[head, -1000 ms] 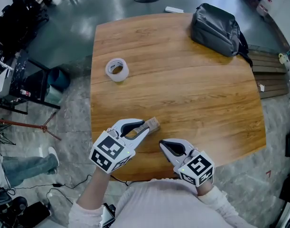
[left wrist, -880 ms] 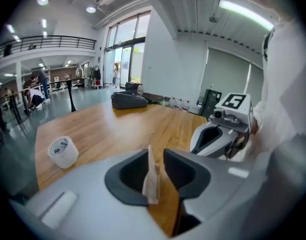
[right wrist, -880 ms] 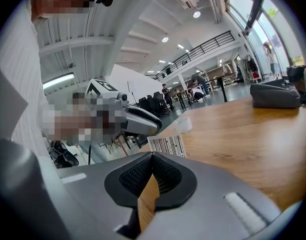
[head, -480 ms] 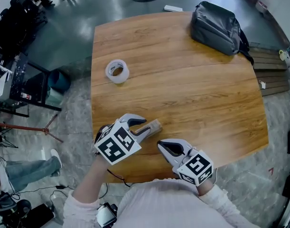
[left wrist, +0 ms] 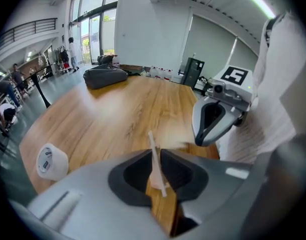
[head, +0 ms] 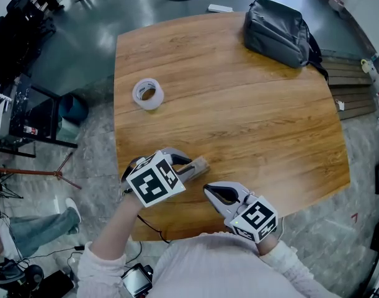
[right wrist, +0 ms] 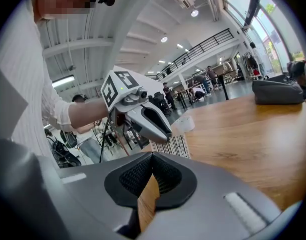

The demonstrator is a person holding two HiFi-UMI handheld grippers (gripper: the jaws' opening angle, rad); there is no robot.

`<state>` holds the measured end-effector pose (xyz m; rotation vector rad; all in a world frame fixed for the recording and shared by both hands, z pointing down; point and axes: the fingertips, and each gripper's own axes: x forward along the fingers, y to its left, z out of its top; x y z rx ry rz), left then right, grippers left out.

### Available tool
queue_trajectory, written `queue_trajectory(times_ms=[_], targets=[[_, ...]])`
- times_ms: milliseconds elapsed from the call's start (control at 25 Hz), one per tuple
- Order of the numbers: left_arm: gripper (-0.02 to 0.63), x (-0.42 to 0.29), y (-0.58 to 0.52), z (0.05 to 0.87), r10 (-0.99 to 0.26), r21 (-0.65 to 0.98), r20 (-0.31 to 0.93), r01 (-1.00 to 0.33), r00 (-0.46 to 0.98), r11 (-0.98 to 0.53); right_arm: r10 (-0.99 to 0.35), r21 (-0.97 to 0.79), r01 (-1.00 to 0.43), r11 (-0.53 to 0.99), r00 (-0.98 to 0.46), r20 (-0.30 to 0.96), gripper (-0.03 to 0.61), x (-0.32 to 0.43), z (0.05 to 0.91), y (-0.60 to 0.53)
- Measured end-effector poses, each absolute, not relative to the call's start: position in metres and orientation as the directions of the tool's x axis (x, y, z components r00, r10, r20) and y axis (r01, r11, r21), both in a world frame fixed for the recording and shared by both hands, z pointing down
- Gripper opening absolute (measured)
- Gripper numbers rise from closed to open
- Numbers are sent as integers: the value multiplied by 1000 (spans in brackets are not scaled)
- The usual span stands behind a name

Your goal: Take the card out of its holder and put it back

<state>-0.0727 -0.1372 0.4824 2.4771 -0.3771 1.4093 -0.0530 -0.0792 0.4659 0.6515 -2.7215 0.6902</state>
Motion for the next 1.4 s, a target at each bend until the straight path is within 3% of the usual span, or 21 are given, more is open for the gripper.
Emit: queue_trajectory(times_ms=[440,1400], targets=[[23,-68,-134,483,-27,159,866,-326,500,-932,-376,-378,-492,784,-862,341,-2,-51,463,-84],[20,-72,-131,470,-47,112,885,-308,464,-945,-395,-354,-503,789,-855,336,-2,-42,455,-75]])
